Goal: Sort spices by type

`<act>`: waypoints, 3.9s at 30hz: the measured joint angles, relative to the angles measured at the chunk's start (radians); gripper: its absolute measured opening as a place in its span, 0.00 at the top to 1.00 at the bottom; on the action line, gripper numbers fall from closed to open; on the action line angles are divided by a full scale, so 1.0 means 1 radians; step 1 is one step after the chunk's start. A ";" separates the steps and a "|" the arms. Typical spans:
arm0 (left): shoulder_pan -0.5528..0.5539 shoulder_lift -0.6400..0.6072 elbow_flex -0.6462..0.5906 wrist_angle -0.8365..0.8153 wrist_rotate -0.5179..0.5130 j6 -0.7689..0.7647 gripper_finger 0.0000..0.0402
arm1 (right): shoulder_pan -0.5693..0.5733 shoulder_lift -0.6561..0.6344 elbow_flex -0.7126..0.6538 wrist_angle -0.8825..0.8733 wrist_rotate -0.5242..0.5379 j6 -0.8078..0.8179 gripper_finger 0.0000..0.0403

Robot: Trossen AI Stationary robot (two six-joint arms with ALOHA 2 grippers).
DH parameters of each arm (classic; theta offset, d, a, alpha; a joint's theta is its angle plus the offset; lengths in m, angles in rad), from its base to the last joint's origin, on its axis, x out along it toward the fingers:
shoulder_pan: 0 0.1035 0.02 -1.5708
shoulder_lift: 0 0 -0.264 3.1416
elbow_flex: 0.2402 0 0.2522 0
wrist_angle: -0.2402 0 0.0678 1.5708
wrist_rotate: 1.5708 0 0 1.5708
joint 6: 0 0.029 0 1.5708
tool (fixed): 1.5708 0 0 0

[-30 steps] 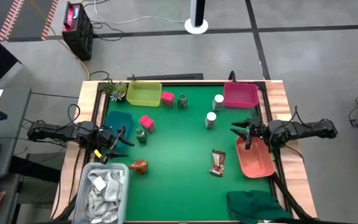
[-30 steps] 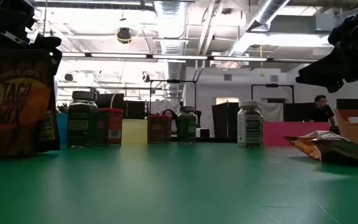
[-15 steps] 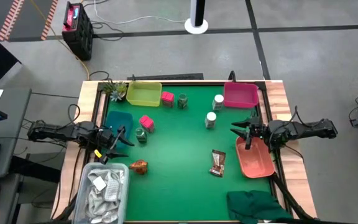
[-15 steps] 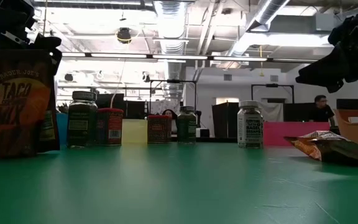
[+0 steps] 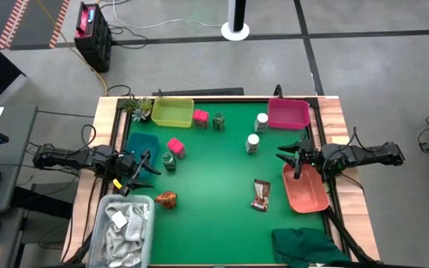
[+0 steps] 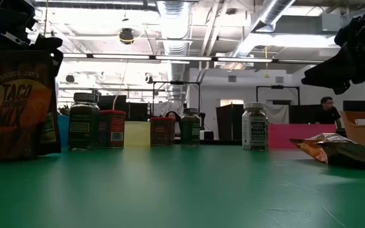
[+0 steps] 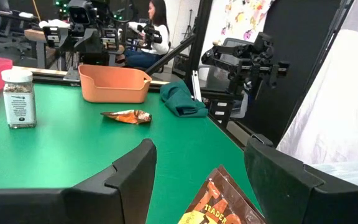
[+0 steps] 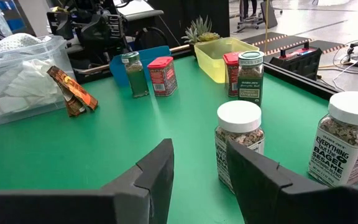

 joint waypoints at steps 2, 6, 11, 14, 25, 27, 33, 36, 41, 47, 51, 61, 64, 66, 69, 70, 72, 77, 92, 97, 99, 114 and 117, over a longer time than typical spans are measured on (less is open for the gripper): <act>0.000 0.000 0.000 0.000 0.000 0.000 0.43 | 0.000 0.000 0.000 0.000 0.000 0.000 0.56; 0.000 0.000 0.000 0.000 0.000 0.000 0.43 | 0.000 0.000 0.000 0.000 0.000 0.000 0.56; 0.000 0.000 0.000 0.000 0.000 0.000 0.43 | 0.000 0.000 0.000 0.000 0.000 0.000 0.56; 0.000 0.000 0.000 0.001 -0.001 0.000 0.43 | 0.000 0.000 0.000 0.000 0.000 0.000 0.56; 0.000 0.000 -0.001 -0.002 -0.156 0.008 0.43 | 0.000 0.000 0.000 0.000 0.000 0.000 0.56; 0.000 0.000 -0.001 -0.001 -0.162 0.008 0.43 | 0.000 0.000 0.000 0.000 0.000 0.000 0.56; 0.000 0.002 -0.002 0.020 -0.275 -0.002 0.43 | 0.000 0.000 0.000 0.000 0.000 0.000 0.56; 0.000 0.023 0.008 0.013 -0.379 0.011 0.43 | -0.006 0.000 -0.001 0.005 0.033 -0.160 0.56; 0.000 0.108 0.079 -0.038 -0.457 -0.006 0.43 | -0.022 0.000 -0.003 0.025 0.055 -0.399 0.56; 0.001 0.245 0.164 -0.042 -0.482 -0.069 0.43 | -0.023 0.000 -0.003 0.031 0.095 -0.540 0.56; 0.001 0.354 0.236 -0.072 -0.493 -0.080 0.43 | -0.025 0.000 -0.003 0.030 0.096 -0.560 0.56; 0.089 0.666 0.480 -0.369 -0.514 -0.061 0.43 | -0.029 0.000 -0.004 0.112 0.097 0.040 0.56; 0.124 0.756 0.556 -0.474 -0.505 -0.060 0.43 | -0.029 0.000 -0.004 0.118 0.085 0.050 0.56; 0.140 0.808 0.597 -0.529 -0.495 -0.057 0.43 | -0.029 0.000 -0.004 0.124 0.080 0.071 0.56; 0.143 0.869 0.644 -0.577 -0.486 -0.056 0.43 | -0.029 0.000 -0.003 0.136 0.080 0.140 0.56; 0.143 0.889 0.657 -0.589 -0.485 -0.051 0.43 | -0.029 0.000 -0.003 0.148 0.080 0.162 0.56; 0.142 0.919 0.681 -0.600 -0.470 -0.037 0.43 | -0.029 0.000 -0.002 0.169 0.080 0.205 0.56; 0.142 0.968 0.735 -0.612 -0.438 -0.017 0.43 | -0.029 0.000 -0.001 0.167 0.138 0.287 0.56; 0.185 1.060 0.792 -0.659 -0.435 -0.046 0.43 | -0.029 0.061 -0.001 0.248 0.102 0.142 0.55; 0.185 1.063 0.792 -0.655 -0.439 -0.046 0.43 | -0.063 0.159 -0.001 0.349 0.103 0.044 0.54; 0.185 1.063 0.792 -0.654 -0.444 -0.047 0.43 | -0.078 0.213 -0.001 0.402 0.100 -0.012 0.54; 0.185 1.063 0.792 -0.714 -0.444 -0.071 0.33 | -0.186 0.584 0.008 0.781 -0.107 -0.227 0.45; 0.185 1.063 0.792 -0.796 -0.444 -0.090 0.25 | -0.193 0.643 0.027 0.779 -0.107 -0.220 0.37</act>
